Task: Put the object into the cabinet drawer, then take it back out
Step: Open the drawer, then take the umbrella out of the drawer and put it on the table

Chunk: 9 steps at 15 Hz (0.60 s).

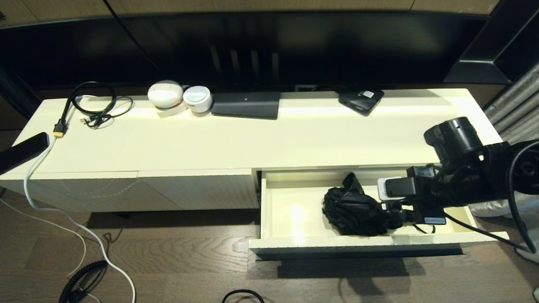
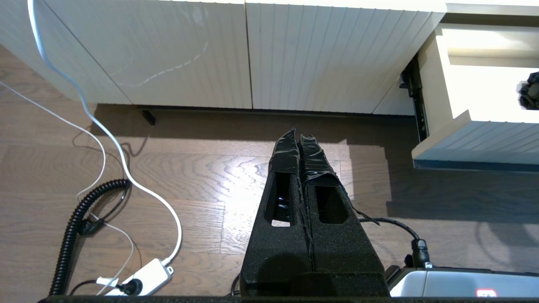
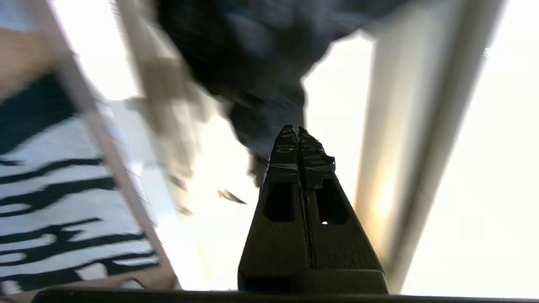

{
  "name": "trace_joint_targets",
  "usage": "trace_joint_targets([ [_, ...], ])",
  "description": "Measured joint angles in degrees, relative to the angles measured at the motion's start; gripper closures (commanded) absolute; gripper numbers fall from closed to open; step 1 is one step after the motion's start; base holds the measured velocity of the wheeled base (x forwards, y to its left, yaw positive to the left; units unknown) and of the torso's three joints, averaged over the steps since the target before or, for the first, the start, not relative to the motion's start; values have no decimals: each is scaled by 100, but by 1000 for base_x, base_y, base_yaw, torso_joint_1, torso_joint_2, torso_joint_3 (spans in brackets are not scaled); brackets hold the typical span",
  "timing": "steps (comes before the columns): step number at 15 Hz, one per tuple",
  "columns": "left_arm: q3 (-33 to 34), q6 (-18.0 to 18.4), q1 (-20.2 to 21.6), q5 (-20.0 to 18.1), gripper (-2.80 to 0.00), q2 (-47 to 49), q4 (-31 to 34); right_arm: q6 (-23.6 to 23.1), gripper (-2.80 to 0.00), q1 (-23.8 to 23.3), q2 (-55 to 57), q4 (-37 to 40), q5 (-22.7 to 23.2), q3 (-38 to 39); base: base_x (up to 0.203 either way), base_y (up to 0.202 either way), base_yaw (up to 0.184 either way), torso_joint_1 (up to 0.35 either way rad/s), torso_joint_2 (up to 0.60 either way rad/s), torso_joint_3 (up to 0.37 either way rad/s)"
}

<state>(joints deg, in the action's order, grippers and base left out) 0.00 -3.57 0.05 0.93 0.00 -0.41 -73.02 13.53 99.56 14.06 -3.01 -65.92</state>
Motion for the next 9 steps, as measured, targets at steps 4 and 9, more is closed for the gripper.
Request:
trace_joint_targets([
  [4, 0, 0, 0, 0, 0, 0, 0, 8, 0, 57, -321, 1039, -87, -649, 0, 0, 0, 0, 0, 0],
  [9, 0, 2, 2, 1, 0, 0, 0, 47, -280, 229, -244, 2612, 290, -1386, 0, 0, 0, 0, 0, 0],
])
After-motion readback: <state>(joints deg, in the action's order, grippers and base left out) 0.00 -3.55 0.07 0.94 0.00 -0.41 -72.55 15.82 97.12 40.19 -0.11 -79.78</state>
